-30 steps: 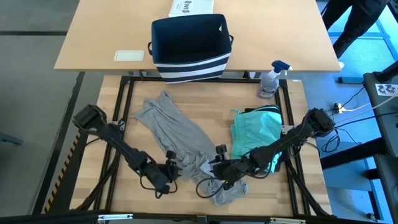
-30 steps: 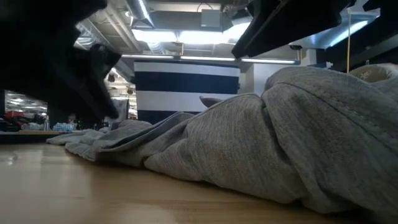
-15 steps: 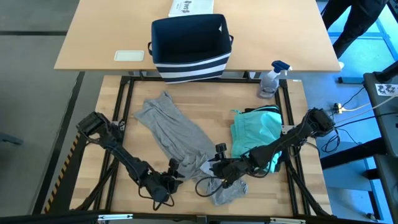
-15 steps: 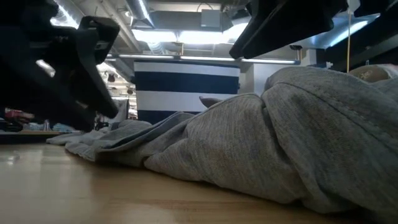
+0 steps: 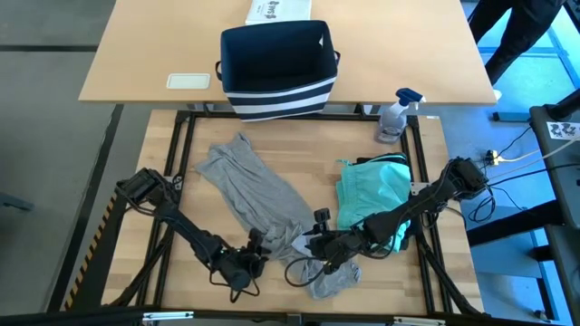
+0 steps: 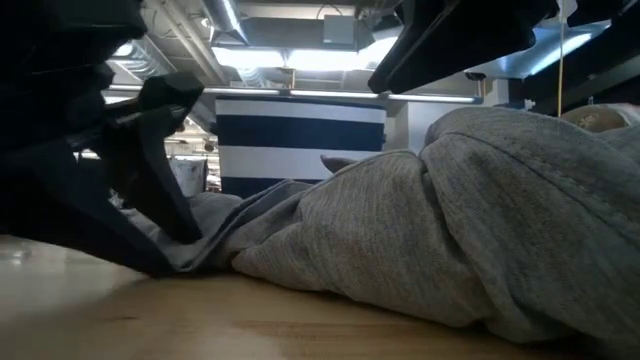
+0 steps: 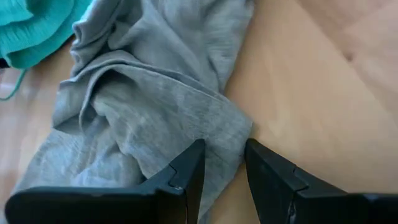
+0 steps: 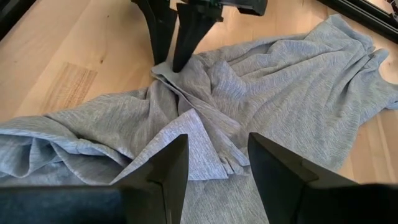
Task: Fold Laundry from Bin
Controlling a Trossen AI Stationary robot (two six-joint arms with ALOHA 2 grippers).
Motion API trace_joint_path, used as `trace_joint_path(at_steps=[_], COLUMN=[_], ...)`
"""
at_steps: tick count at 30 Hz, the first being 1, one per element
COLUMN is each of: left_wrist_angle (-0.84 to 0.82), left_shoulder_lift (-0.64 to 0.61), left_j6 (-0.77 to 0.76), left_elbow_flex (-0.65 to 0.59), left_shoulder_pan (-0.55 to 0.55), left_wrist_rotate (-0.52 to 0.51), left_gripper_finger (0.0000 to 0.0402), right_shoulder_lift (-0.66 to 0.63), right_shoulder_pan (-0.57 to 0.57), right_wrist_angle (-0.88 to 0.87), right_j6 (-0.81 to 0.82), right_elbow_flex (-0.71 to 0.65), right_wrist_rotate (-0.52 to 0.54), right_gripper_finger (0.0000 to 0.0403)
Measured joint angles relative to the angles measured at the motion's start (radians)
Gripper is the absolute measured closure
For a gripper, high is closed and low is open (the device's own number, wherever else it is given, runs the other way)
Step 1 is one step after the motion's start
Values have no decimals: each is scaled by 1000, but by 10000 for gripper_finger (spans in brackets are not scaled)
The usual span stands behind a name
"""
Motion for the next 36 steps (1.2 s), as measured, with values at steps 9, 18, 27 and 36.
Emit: trace_joint_path(at_steps=[9, 18, 27, 36], left_wrist_angle=[11, 12, -4, -63], left_shoulder_lift=[0, -22, -22, -22], left_j6=[21, 48, 49, -14], left_elbow_flex=[0, 0, 0, 1], left_shoulder_pan=[18, 31, 117, 219], left_wrist_rotate=[-159, -220, -255, -232], left_gripper_finger=[303, 393, 397, 399], right_shoulder_lift=[0, 0, 0, 0], right_shoulder_pan=[0, 0, 2, 2], right_wrist_angle=[-4, -6, -16, -53], right_j6=[0, 1, 3, 5], right_elbow_flex=[0, 0, 0, 0], right_wrist_rotate=[0, 0, 0, -8], right_gripper_finger=[236, 236, 236, 236])
